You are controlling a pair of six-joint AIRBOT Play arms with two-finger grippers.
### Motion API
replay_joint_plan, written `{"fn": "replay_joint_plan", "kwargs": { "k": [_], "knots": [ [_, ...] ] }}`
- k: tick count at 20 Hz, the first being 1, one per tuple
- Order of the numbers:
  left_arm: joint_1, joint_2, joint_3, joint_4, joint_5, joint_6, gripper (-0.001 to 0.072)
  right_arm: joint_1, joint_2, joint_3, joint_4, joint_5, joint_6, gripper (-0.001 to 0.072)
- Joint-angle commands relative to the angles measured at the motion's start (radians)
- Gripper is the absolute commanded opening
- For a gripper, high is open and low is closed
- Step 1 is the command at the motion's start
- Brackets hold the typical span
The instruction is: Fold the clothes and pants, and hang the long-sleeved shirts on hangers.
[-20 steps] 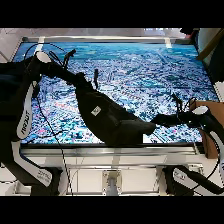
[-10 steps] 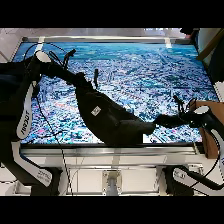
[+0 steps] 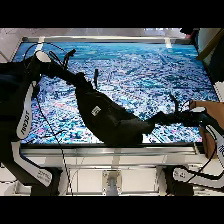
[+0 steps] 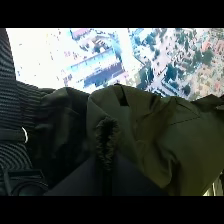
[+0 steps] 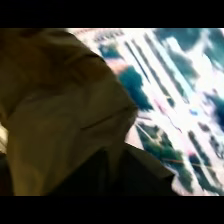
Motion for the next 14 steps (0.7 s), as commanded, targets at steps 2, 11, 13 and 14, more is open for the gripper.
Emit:
{"fn": "replay_joint_plan", "kwargs": {
  "k": [2,11,13,14],
  "knots": [
    [0.005,0.021,0.001,0.0,0.0,0.0,0.0022,0.0,-0.011,0.092,0.096,0.108,-0.095,0.0007],
    [0.164,0.383,0.001,0.0,-0.129,-0.022,0.0022,-0.001,0.29,0.515,0.055,0.404,0.062,0.0007],
    [0.211,0.535,0.001,0.0,-0.176,-0.022,0.0022,0.0,0.43,0.64,-0.001,0.441,0.148,0.0007],
    [0.232,0.621,0.001,0.0,-0.181,-0.022,0.0023,0.0,0.495,0.695,-0.027,0.447,0.18,0.0007]
  ]
}}
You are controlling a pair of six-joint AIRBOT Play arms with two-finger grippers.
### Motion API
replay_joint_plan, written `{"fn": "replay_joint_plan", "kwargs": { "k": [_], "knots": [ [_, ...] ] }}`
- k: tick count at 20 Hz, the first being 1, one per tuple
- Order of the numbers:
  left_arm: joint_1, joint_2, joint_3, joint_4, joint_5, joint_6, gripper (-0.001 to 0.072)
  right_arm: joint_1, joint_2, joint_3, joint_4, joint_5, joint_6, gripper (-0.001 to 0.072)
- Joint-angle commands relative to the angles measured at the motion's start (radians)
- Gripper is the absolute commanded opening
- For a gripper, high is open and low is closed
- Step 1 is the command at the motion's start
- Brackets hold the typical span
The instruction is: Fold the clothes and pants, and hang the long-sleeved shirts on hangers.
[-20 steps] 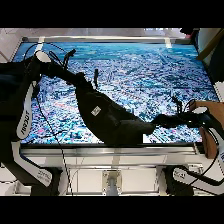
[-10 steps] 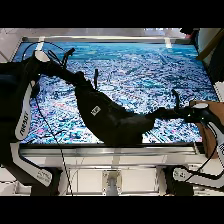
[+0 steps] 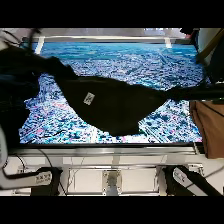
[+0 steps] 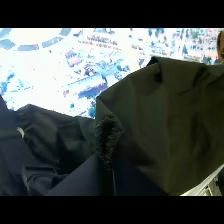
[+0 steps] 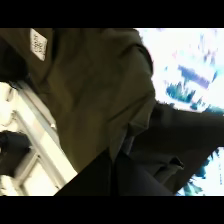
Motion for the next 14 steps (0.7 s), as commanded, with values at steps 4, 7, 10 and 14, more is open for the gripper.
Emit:
{"fn": "replay_joint_plan", "kwargs": {
  "k": [4,7,10,14],
  "knots": [
    [0.108,0.497,0.001,0.001,0.049,0.0,0.0022,0.0,0.404,0.338,-0.113,0.022,0.208,0.0007],
    [0.108,0.634,0.001,0.025,0.197,-0.001,0.0022,-0.001,0.492,0.412,-0.154,-0.09,0.212,0.0006],
    [0.108,0.64,-0.039,0.141,0.185,-0.132,0.0022,-0.001,0.46,0.419,-0.264,-0.163,0.213,0.0005],
    [0.098,0.535,-0.399,0.158,0.237,-0.143,0.0022,0.0,0.253,0.344,-0.265,-0.216,0.212,0.0006]
  ]
}}
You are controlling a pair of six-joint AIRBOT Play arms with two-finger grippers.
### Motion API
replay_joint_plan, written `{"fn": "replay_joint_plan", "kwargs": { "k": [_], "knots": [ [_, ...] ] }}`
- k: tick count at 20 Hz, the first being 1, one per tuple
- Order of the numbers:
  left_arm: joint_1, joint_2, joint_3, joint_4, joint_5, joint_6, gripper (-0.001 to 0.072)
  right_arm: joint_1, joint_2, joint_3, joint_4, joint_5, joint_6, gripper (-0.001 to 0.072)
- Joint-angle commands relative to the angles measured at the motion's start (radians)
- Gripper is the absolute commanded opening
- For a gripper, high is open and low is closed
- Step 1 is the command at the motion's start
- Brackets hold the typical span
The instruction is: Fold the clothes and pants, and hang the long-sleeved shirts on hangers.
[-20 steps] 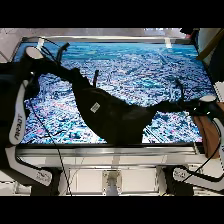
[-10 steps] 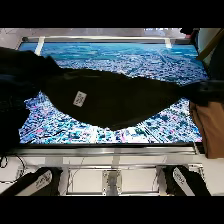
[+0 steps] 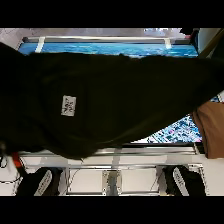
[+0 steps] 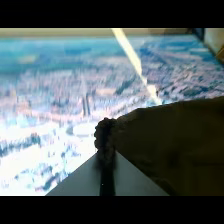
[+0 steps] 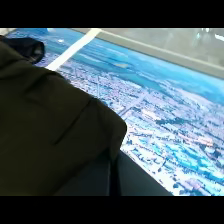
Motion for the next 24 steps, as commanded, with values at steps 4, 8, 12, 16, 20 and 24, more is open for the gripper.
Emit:
{"fn": "replay_joint_plan", "kwargs": {
  "k": [4,8,12,16,20,24],
  "knots": [
    [-0.034,-0.223,-0.512,0.031,0.415,0.018,0.0022,0.053,-0.411,-0.165,0.147,-0.19,-0.075,0.0006],
    [-0.042,-0.422,-0.526,0.002,0.799,-0.01,0.0022,0.285,-0.729,-0.186,0.148,-0.463,-0.16,0.0006],
    [-0.09,-0.613,-0.515,-0.082,0.998,-0.008,0.0022,0.484,-0.961,-0.184,0.15,-1.001,-0.158,0.0006],
    [-0.151,-0.741,-0.466,-0.082,1.065,-0.008,0.0023,0.582,-1.036,-0.183,0.15,-1.385,-0.089,0.0006],
    [-0.143,-0.74,-0.352,-0.082,1.054,-0.009,0.0683,0.563,-1.034,-0.111,0.15,-1.329,-0.056,0.0558],
    [-0.002,-0.592,-0.282,-0.043,0.803,-0.008,0.0693,0.397,-0.982,0.027,0.14,-0.754,-0.027,0.0486]
  ]
}}
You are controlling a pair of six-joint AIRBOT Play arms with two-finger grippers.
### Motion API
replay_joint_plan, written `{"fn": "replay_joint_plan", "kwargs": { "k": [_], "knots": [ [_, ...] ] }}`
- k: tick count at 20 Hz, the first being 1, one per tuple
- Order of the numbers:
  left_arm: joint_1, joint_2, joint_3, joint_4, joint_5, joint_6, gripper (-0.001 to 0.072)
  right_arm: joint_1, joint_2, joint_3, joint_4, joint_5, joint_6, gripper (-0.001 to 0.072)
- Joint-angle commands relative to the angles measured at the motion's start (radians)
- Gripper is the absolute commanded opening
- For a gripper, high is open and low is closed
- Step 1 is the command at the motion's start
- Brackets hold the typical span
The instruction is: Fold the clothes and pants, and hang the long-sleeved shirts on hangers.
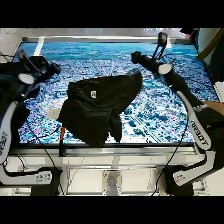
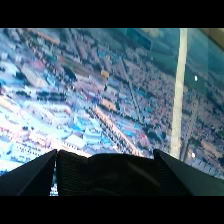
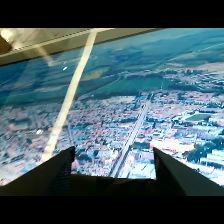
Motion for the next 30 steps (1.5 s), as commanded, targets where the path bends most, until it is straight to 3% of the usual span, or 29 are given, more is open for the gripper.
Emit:
{"fn": "replay_joint_plan", "kwargs": {
  "k": [1,4,6,10,13,15,18,23,24,25,27,28,30],
  "knots": [
    [0.131,0.126,0.045,0.052,-0.273,0.001,0.0693,-0.134,0.06,0.085,-0.027,0.454,0.033,0.0435],
    [0.278,0.247,-0.018,0.212,-0.625,0.0,0.0692,-0.259,0.183,0.076,-0.205,0.837,0.078,0.0434],
    [0.342,0.33,-0.195,0.24,-0.713,0.0,0.0692,-0.3,0.281,-0.016,-0.288,1.0,0.089,0.0433],
    [0.366,0.463,-0.649,0.013,-0.534,0.009,0.0692,-0.308,0.551,-0.5,-0.225,0.849,0.083,0.0434],
    [0.345,0.453,-0.811,-0.244,-0.397,0.128,0.0692,-0.308,0.697,-0.788,-0.089,0.742,0.08,0.0449],
    [0.318,0.415,-0.818,-0.333,-0.344,0.19,0.0692,-0.308,0.741,-0.858,-0.064,0.756,0.077,0.0449],
    [0.272,0.34,-0.813,-0.375,-0.26,0.21,0.0692,-0.308,0.765,-0.873,-0.054,0.754,0.057,0.0448],
    [0.263,0.277,-0.813,-0.376,-0.284,0.21,0.069,-0.308,0.766,-0.873,-0.051,0.754,0.053,0.0447],
    [0.259,0.277,-0.813,-0.386,-0.287,0.21,0.0661,-0.308,0.765,-0.873,-0.051,0.754,0.054,0.0447],
    [0.253,0.277,-0.812,-0.396,-0.286,0.21,0.0543,-0.308,0.765,-0.873,-0.051,0.759,0.055,0.0446],
    [0.244,0.278,-0.808,-0.416,-0.286,0.211,0.0082,-0.308,0.765,-0.877,-0.051,0.809,0.054,0.0445],
    [0.238,0.278,-0.801,-0.416,-0.286,0.216,0.0024,-0.304,0.765,-0.89,-0.051,0.848,0.054,0.0444],
    [0.234,0.283,-0.787,-0.417,-0.29,0.218,0.0024,-0.248,0.765,-0.953,-0.059,0.882,0.05,0.0446]
  ]
}}
